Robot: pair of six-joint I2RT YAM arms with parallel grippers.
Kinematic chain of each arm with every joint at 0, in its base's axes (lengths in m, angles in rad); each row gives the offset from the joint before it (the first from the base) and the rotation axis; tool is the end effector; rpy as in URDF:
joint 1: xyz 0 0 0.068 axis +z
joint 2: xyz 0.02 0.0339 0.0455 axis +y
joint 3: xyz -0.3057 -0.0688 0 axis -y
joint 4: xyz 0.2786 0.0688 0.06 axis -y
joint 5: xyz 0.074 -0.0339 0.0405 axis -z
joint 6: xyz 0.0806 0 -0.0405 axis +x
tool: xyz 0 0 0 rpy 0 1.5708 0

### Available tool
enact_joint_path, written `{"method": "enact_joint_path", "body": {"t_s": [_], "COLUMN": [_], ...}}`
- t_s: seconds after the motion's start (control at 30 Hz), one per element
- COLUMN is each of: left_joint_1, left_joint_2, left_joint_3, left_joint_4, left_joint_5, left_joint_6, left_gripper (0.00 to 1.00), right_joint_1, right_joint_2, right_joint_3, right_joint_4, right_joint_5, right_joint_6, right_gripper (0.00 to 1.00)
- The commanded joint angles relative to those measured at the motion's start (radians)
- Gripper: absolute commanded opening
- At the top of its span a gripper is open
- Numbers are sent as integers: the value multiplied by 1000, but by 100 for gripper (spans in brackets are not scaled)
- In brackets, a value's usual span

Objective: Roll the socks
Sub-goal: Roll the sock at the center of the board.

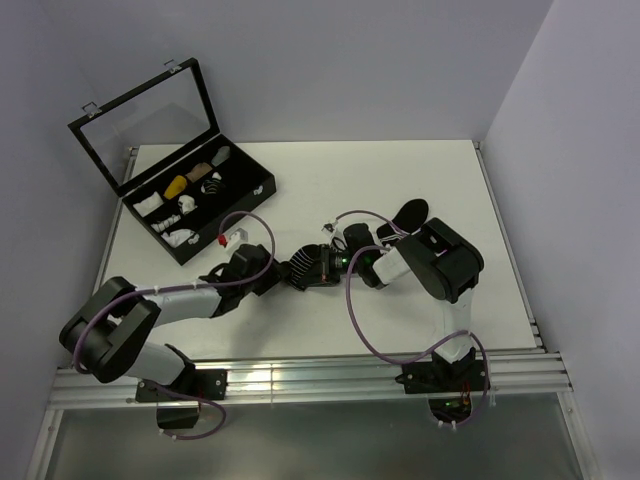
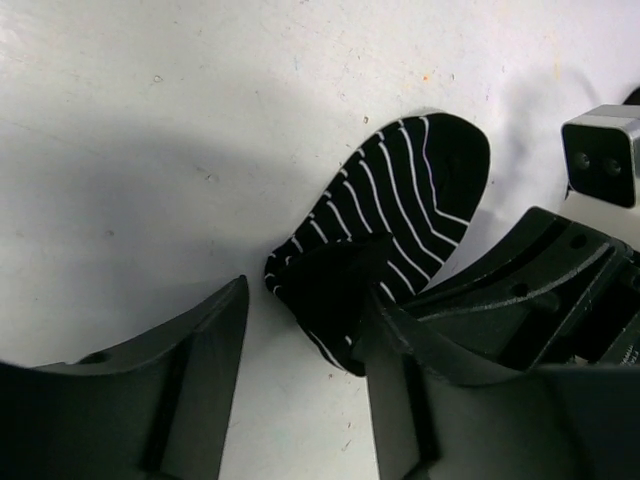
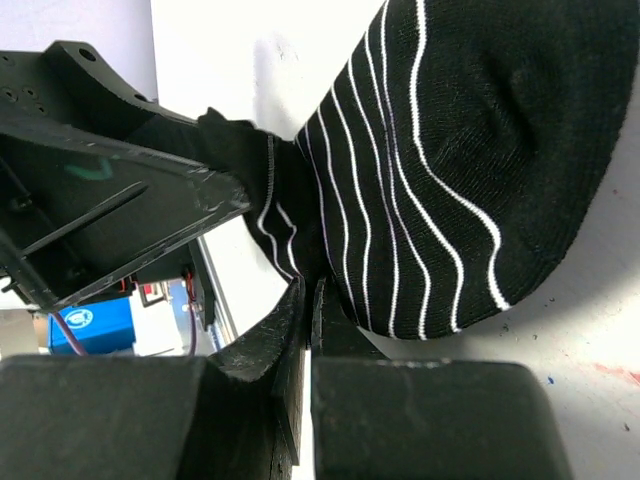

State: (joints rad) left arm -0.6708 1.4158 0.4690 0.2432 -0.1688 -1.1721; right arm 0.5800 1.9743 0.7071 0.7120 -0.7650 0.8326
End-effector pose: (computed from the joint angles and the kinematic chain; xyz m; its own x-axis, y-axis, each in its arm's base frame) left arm 0.2444 -0.1767 0.1252 -0.6690 -0.6289 -0.3962 -0.2681 0.7013 -0.6605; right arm 0.2980 0.2620 0.0771 -0.9533 0.0134 -0.3019 -0.2712 0.4027 0.8742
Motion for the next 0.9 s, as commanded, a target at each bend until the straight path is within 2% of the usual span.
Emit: {"method": "enact_joint_path", "body": {"t_s": [0.0, 0.23, 0.27, 0.37, 0.4, 0.43, 0.57, 0.67, 0.8, 0.87], "left_joint_1": [-1, 0, -1, -1, -1, -1, -3, -3, -3, -6], "left_joint_2": [41, 123, 136, 159, 161, 163, 150, 130, 121, 123], "left_joint_3": [29, 57, 65, 86, 92, 97, 129, 155, 197, 220], "left_joint_4": [-38, -80, -88, -125, -137, -154, -214, -274, -347, -372], "left_joint_5": [0, 2, 2, 3, 2, 2, -8, -20, -23, -23], "left_joint_6": [22, 2, -1, -1, 0, 2, 14, 25, 51, 55], "left_gripper": [52, 42, 36, 25, 21, 14, 0, 0, 0, 0], "right_joint_1": [-8, -8, -9, -6, -6, -6, 21, 55, 148, 216], "right_joint_2": [24, 11, 6, -38, -76, -97, -225, -330, -428, -449], "right_joint_3": [9, 28, 32, 22, 14, 9, 3, -11, -38, -43], "right_joint_4": [-75, -143, -157, -183, -195, -219, -311, -356, -353, -336], "right_joint_5": [20, 35, 39, 68, 81, 101, 269, 395, 620, 680], "right_joint_6": [-24, -65, -88, -134, -150, -167, -294, -372, -475, -535], "right_gripper": [0, 0, 0, 6, 12, 15, 30, 34, 35, 36]}}
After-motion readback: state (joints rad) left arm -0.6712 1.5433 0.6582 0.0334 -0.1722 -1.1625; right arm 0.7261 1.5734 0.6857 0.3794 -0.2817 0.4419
